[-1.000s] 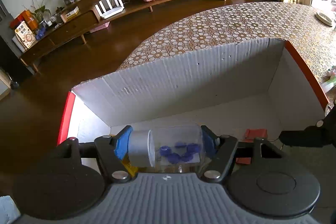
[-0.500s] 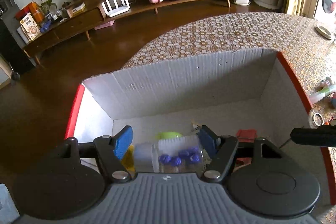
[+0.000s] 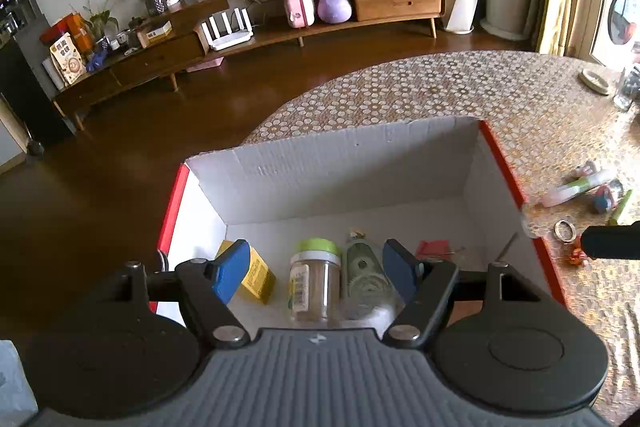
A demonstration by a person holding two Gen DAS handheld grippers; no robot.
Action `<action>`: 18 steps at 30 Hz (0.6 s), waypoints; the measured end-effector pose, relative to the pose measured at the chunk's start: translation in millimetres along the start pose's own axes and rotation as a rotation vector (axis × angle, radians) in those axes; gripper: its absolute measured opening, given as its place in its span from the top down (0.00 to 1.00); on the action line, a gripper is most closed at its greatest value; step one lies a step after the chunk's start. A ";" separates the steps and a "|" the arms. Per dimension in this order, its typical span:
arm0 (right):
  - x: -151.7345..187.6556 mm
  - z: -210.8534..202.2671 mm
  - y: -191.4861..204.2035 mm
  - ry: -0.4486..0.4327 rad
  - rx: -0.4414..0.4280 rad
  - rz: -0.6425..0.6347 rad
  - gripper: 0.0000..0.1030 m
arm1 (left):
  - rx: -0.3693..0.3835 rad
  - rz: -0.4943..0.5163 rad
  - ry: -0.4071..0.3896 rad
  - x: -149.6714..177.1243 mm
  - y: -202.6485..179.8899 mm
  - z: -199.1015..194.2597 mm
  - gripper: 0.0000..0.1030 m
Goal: Organize rigid objects
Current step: 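Withdraw both tools from the box back over the table items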
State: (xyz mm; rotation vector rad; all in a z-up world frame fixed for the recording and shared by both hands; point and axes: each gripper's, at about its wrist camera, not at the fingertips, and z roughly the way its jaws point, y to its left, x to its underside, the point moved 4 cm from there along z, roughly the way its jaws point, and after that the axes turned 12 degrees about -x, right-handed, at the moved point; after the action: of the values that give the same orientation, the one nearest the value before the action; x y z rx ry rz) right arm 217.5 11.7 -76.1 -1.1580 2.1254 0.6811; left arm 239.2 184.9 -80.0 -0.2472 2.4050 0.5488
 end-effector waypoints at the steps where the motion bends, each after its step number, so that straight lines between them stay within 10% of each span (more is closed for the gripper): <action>1: 1.1 -5.3 -0.2 -0.008 0.001 0.000 0.13 | 0.002 -0.004 -0.003 1.0 0.3 -4.6 0.29; 18: 38.5 -100.3 -18.3 -0.183 -0.026 0.049 0.00 | 0.089 -0.112 -0.079 18.7 -10.1 -72.1 0.21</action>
State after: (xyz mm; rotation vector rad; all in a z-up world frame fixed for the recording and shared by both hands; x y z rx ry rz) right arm 189.8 -86.9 -38.7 -1.0188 2.0014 0.8081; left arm 187.7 143.1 -44.6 -0.3132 2.3169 0.3921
